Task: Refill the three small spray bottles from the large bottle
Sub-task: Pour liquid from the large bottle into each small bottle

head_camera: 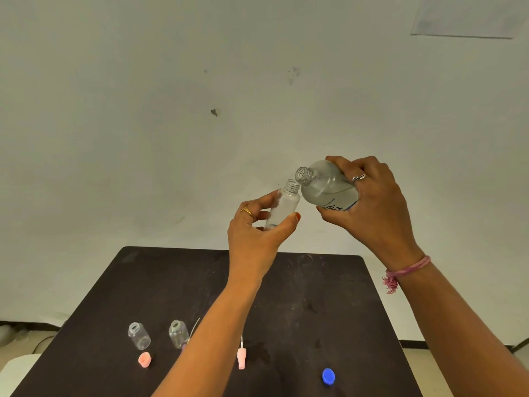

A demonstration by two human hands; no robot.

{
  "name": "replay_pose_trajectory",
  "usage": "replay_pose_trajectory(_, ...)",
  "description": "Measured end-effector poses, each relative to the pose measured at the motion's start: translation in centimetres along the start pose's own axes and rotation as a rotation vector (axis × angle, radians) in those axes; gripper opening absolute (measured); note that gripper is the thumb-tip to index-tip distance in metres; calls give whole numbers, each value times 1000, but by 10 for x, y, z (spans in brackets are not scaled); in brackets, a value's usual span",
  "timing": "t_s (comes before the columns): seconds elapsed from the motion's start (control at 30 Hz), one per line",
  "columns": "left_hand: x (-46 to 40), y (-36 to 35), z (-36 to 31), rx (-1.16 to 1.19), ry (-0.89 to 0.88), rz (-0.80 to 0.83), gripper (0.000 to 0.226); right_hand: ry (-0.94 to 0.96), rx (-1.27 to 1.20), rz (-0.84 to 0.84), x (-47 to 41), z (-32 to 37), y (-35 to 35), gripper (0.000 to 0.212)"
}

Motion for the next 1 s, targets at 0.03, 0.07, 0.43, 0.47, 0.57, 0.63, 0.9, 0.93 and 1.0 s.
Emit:
replay_pose_trajectory(0.03,0,0,0,2,-1,1,42,12,10,-7,-1,0,1,74)
replay_pose_trajectory(0.07,0,-1,-1,3,-1,0,42,25,20,-12,-2,0,2,74)
replay_pose_trajectory(0.43,2,1,0,21,3,-8,42,91,35,-50,-5,3,5,76)
replay_pose_trajectory(0.47,2,1,0,22,4,-8,42,92,36,-53,-5,3,6,76)
replay_pose_trajectory(0.57,2,1,0,30,5,-7,42,103,48,-60,-5,5,7,76)
replay_pose_trajectory(0.63,2,1,0,34,5,-10,42,112,54,-64,-5,6,8,76)
replay_pose_trajectory(0.9,3,1,-1,38,3,-11,42,126,86,-58,-7,6,9,79)
replay_pose_trajectory(0.93,3,1,-2,36,2,-11,42,129,88,-58,-8,6,10,79)
replay_pose_trajectory(1.0,3,2,-2,36,0,-13,41,133,88,-60,-8,7,10,79)
Point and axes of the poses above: each hand's wrist, its own x-axis away from the middle knuckle, its own y-axis out of the back of the hand, z = x × y, the point moved 7 cm from there along -x, towards the middle knuckle, and after that the axes turned 7 degrees about -z, right-handed, at the moved point
